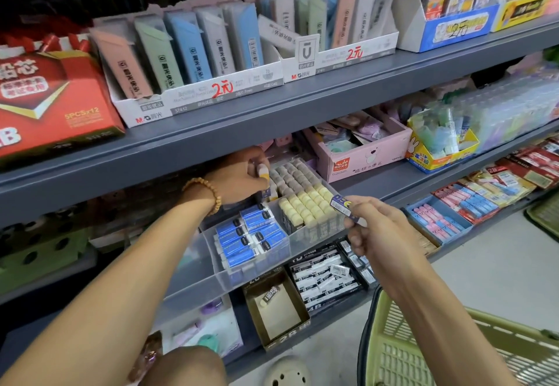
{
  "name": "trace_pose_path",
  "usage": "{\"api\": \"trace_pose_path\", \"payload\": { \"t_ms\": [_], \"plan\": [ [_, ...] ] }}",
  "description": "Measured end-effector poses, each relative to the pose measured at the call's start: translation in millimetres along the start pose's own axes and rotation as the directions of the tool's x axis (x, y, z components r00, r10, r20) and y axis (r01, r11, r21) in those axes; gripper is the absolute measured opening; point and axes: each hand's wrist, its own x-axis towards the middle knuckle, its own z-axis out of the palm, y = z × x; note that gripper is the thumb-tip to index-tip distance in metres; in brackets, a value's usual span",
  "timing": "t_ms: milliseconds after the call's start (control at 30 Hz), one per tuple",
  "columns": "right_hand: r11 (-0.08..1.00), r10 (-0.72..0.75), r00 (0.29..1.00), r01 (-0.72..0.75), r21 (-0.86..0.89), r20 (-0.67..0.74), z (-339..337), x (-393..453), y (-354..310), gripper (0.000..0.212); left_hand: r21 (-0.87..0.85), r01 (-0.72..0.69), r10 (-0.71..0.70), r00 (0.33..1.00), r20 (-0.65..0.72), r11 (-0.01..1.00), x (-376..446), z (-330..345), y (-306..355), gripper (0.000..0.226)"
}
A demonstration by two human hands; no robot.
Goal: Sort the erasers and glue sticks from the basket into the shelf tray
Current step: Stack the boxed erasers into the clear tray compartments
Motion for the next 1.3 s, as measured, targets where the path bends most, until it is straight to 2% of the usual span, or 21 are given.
{"api": "trace_pose_path", "payload": {
  "t_ms": [100,267,367,600,767,900,1133,1300],
  "plan": [
    [1.0,0.004,1.0,-0.004,0.009,-0.002,2,2,2,0.024,0.071,-0.03,0.028,0.999,0.032,0.997,5,1,2,0.015],
    [1.0,0.013,1.0,-0.013,0.01,-0.005,3,5,5,0.023,0.295,-0.143,0.126,0.989,0.076,0.945,10,1,12,0.016],
    [1.0,0.012,1.0,-0.012,0.015,-0.002,2,6,7,0.024,0.347,-0.147,0.125,0.988,0.085,0.926,12,0,15,0.013],
    [0.999,0.019,1.0,-0.019,0.046,-0.005,-3,8,11,0.025,0.302,-0.142,0.121,0.989,0.088,0.943,16,5,10,0.015],
    [0.998,0.016,1.0,-0.016,0.054,0.007,-6,8,16,0.024,0.144,-0.087,0.087,0.996,0.007,0.986,15,6,5,0.021],
    [0.997,0.017,1.0,-0.018,0.077,0.013,-7,9,19,0.022,0.205,-0.064,0.054,0.997,0.055,0.977,10,8,5,0.02],
    [0.993,-0.023,1.0,0.024,0.116,-0.009,-16,11,25,0.005,0.257,0.019,-0.018,1.0,-0.003,0.966,8,17,4,0.019],
    [0.988,-0.044,0.999,0.044,0.15,-0.007,-18,10,29,0.009,0.251,0.037,-0.043,0.999,0.018,0.967,10,20,0,0.018]
  ]
}}
